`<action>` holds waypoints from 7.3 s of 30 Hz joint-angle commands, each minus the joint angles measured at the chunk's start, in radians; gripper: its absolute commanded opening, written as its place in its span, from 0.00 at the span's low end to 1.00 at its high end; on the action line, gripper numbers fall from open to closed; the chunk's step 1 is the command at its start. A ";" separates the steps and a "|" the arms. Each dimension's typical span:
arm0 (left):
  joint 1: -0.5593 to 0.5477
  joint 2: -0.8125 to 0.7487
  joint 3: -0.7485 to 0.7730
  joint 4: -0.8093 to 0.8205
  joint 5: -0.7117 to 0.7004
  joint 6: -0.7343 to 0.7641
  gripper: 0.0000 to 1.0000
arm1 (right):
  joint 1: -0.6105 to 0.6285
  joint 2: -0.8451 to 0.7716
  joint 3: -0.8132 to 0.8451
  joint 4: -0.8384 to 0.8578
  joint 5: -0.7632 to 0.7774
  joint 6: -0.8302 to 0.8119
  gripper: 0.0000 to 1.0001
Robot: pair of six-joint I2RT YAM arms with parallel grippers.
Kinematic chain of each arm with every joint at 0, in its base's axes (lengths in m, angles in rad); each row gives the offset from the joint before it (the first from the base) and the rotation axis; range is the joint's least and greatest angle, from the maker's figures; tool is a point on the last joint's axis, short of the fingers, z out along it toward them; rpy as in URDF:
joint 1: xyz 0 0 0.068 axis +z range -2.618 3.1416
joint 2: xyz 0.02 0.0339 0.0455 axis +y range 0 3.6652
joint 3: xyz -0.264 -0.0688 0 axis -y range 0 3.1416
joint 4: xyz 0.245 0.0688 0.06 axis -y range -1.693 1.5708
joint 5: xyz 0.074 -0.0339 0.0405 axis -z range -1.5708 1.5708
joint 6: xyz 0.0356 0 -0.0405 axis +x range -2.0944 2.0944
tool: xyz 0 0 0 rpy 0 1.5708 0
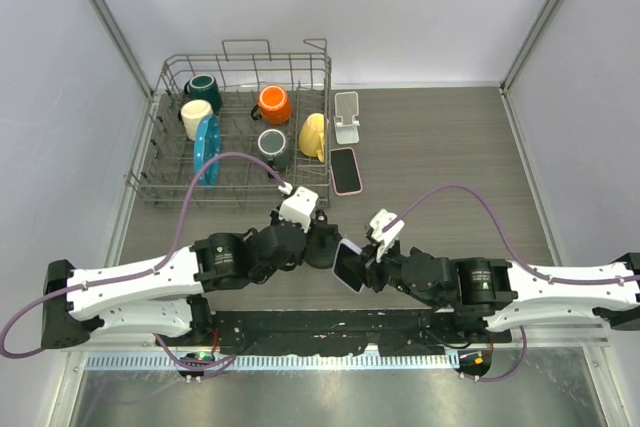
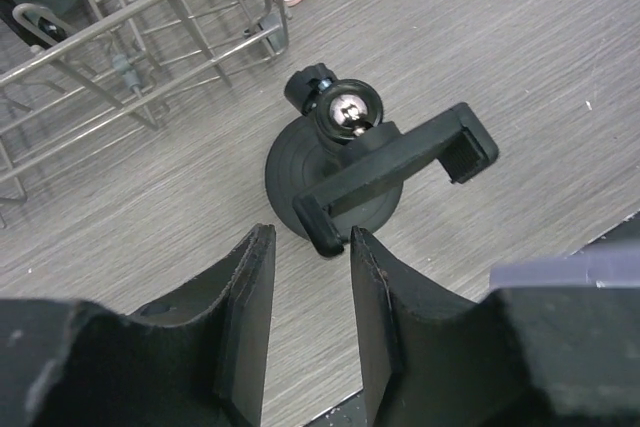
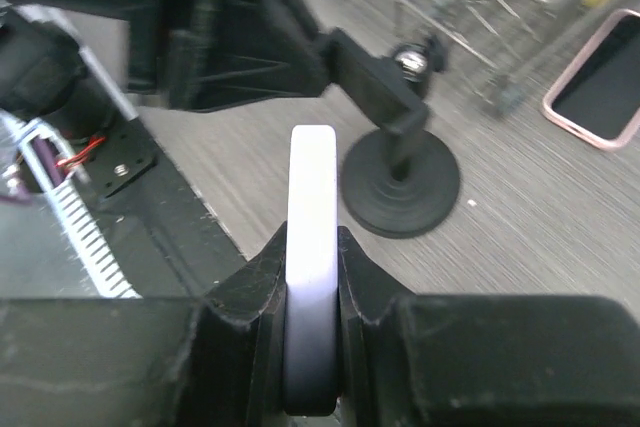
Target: Place the phone on the phone stand
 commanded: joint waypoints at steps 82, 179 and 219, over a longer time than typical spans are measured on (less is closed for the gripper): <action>0.197 -0.136 -0.042 0.092 0.701 0.503 0.00 | -0.585 0.411 0.162 0.342 -1.421 -0.860 0.00; 0.015 -0.411 -0.143 0.104 0.296 -0.031 0.80 | -0.230 0.242 0.177 0.020 -0.227 -0.149 0.45; 0.045 -0.555 -0.177 0.052 0.221 -0.106 0.84 | -0.373 0.288 0.208 0.070 -0.787 -0.257 0.01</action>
